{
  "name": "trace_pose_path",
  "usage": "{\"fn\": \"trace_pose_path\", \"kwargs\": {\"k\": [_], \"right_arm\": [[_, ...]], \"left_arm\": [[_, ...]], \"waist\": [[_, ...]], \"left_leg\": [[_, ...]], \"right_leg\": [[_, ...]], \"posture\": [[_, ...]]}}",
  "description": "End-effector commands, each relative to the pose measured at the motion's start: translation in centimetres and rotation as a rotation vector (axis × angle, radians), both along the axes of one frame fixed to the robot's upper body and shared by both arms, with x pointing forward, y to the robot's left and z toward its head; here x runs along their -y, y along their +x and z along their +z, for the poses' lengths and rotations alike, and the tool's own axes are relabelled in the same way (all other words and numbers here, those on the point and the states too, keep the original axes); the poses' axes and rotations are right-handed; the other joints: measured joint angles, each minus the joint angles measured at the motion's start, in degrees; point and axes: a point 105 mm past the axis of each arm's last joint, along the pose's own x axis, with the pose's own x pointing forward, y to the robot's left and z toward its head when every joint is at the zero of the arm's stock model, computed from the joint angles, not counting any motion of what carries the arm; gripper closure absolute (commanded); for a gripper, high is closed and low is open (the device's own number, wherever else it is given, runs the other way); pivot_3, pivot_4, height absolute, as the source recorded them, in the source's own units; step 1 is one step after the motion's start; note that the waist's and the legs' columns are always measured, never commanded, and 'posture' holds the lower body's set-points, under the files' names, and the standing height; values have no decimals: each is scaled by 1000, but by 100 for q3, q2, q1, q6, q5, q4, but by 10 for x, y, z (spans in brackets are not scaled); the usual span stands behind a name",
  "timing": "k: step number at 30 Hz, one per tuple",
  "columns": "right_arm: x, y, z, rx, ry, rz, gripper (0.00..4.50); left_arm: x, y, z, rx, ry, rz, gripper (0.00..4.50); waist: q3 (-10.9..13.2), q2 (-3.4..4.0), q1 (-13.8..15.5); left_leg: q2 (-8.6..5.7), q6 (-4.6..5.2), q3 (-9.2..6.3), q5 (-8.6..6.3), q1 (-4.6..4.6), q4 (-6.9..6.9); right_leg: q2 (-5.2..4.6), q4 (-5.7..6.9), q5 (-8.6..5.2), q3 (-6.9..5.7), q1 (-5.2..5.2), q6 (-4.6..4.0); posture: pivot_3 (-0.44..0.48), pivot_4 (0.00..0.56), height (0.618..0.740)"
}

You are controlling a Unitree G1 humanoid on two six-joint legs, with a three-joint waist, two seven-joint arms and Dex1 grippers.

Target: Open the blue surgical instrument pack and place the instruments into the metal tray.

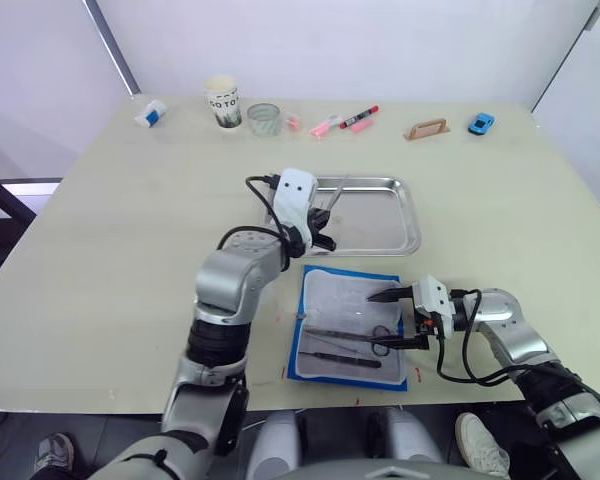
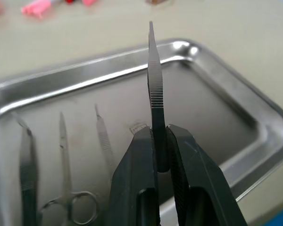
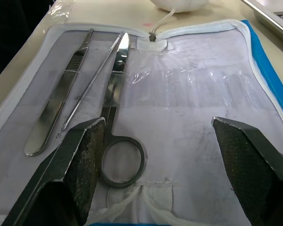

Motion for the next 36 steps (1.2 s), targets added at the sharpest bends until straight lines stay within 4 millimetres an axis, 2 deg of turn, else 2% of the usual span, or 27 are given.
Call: {"fn": "trace_pose_path", "kwargs": {"k": [1, 9, 16, 28, 29, 31, 32, 33, 36], "right_arm": [[24, -14, -49, -149, -188, -68, 752], [25, -16, -47, -150, -198, -52, 752], [27, -16, -46, -146, -201, -53, 752], [24, -17, -46, -147, -194, -56, 752], [24, -17, -46, -147, -194, -56, 752], [23, -16, -46, -147, -193, -58, 752], [24, -17, -46, -148, -192, -59, 752], [24, -17, -46, -148, -191, -60, 752], [25, -18, -47, -150, -191, -63, 752]], "left_arm": [[8, 9, 9, 59, 26, 66, 4457], [17, 18, -9, -23, 1, 125, 4457], [19, 17, -19, -67, -2, 146, 4457], [19, 15, -25, -102, -15, 156, 4457], [19, 14, -27, -117, -24, 153, 3796], [19, 13, -29, -131, -30, 146, 3190], [20, 12, -28, -127, -33, 135, 3097], [20, 12, -26, -120, -35, 125, 2463], [22, 4, -18, -93, -61, 22, 2448]], "waist": [[0, 0, 9], [0, 0, 16], [3, 3, 39], [4, 5, 47], [4, 5, 47], [4, 5, 47], [4, 5, 46], [4, 5, 46], [5, 7, 40]], "left_leg": [[-2, 0, 0, 0, 0, 1], [-7, -1, 0, 0, -2, 2], [-12, -1, 0, 0, -6, 2], [-13, -2, -1, 0, -7, 2], [-13, -2, -1, 0, -7, 2], [-13, -2, -1, 0, -7, 2], [-13, -2, -1, 0, -7, 2], [-13, -2, -1, 0, -7, 2], [-13, -2, -1, 0, -7, 2]], "right_leg": [[-1, 0, 0, 0, 0, 0], [-8, -1, 0, -1, 1, 0], [-15, -5, 0, -3, 0, 1], [-16, -6, 0, -5, 0, 1], [-16, -6, 0, -5, 0, 1], [-16, -6, 0, -5, 0, 1], [-16, -6, 0, -5, 0, 1], [-16, -6, 0, -5, 0, 1], [-16, -5, 0, -6, 0, 1]], "posture": [[0, 150, 740], [0, 150, 740], [0, 150, 740], [0, 150, 740], [0, 150, 740], [0, 150, 740], [0, 150, 740], [0, 150, 740], [0, 150, 740]]}}
